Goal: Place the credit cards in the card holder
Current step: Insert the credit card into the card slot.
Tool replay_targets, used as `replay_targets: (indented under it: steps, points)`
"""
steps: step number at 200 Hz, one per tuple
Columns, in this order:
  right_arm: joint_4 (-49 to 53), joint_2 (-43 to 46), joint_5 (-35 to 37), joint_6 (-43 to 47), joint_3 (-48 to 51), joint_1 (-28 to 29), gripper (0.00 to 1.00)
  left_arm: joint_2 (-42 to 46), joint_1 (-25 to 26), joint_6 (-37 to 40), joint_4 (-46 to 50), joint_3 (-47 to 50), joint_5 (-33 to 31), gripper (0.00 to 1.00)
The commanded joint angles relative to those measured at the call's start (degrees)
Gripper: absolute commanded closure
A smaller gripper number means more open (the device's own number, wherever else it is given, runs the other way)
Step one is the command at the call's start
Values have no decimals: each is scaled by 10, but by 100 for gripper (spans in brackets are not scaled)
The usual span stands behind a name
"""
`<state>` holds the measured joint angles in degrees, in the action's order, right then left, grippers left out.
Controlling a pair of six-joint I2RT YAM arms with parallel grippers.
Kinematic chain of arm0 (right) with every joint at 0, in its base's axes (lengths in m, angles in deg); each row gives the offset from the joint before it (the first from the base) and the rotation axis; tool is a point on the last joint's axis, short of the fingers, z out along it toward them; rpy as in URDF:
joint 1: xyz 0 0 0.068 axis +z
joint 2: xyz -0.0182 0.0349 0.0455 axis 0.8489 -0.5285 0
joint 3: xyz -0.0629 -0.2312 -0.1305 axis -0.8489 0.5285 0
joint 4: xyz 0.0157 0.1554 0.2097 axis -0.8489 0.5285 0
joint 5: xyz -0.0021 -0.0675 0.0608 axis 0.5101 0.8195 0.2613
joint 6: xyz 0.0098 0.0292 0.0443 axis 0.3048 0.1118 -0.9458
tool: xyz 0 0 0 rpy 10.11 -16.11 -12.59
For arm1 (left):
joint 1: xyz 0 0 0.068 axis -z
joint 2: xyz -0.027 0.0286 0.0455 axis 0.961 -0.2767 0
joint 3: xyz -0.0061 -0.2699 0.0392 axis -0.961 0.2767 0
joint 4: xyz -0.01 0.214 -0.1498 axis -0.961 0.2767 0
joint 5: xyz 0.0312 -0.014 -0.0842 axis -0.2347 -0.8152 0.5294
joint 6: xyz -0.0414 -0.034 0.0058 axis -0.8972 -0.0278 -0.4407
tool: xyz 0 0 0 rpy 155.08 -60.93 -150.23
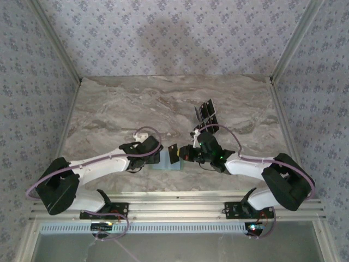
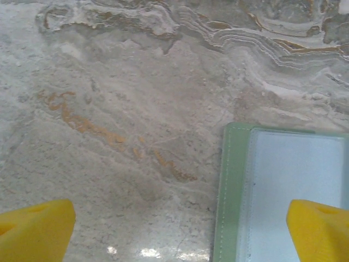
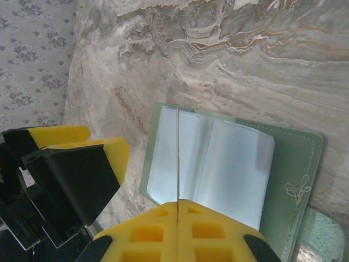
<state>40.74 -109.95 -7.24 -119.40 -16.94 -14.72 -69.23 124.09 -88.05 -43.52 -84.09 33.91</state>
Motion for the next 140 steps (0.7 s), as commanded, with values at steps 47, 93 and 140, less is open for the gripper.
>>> replay_targets:
  steps: [47, 93, 140]
  points:
    - [-35, -8, 52, -31, 14, 32, 100, -52, 1, 15, 3, 10, -6, 0]
    - [-54, -6, 84, -54, 31, 46, 100, -54, 2, -17, 31, 31, -17, 1]
    - [-55, -6, 100, -60, 32, 54, 100, -54, 6, -46, 33, 54, -14, 2]
